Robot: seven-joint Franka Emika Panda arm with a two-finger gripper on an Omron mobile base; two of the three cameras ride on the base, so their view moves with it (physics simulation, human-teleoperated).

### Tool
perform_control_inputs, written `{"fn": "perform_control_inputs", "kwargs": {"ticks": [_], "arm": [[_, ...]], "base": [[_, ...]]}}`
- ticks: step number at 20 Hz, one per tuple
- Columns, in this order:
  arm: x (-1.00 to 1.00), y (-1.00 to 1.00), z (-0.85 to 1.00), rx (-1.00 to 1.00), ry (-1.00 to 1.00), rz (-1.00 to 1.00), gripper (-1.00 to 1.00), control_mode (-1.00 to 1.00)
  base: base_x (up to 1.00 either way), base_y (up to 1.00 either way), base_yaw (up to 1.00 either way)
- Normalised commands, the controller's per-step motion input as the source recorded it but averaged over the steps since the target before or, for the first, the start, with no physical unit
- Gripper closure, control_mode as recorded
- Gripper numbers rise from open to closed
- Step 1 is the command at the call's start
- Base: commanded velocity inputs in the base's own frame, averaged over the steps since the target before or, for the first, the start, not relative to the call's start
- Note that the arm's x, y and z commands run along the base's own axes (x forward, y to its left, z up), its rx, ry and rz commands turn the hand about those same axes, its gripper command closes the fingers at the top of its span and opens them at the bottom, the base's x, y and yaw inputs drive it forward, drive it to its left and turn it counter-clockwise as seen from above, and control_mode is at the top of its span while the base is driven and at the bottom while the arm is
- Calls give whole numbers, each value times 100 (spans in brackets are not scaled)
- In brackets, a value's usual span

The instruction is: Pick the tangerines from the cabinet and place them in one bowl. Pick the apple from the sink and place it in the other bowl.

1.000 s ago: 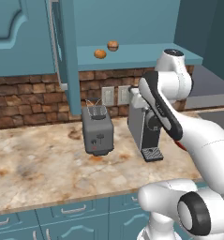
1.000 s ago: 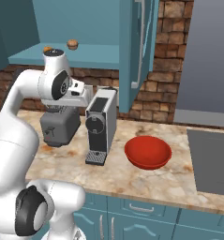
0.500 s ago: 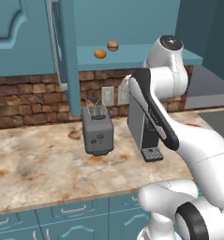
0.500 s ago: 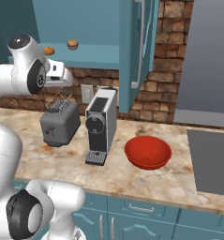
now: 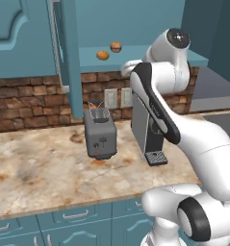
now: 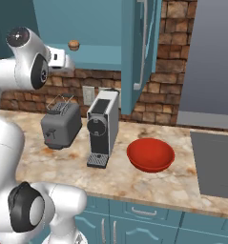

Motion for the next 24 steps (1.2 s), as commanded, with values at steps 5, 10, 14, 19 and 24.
{"fn": "perform_control_inputs", "kwargs": {"ticks": [5,10,14,19,24], "arm": [[32,8,34,5,-13,1,-100,-100],[14,31,8,1,-7,1,-100,-100],[4,39,5,3,-3,0,-100,-100],[8,40,3,1,0,0,-100,-100],[29,43,0,0,-1,1,-100,-100]], "base": [[0,0,0],[0,0,0],[0,0,0],[0,0,0],[0,0,0]]}}
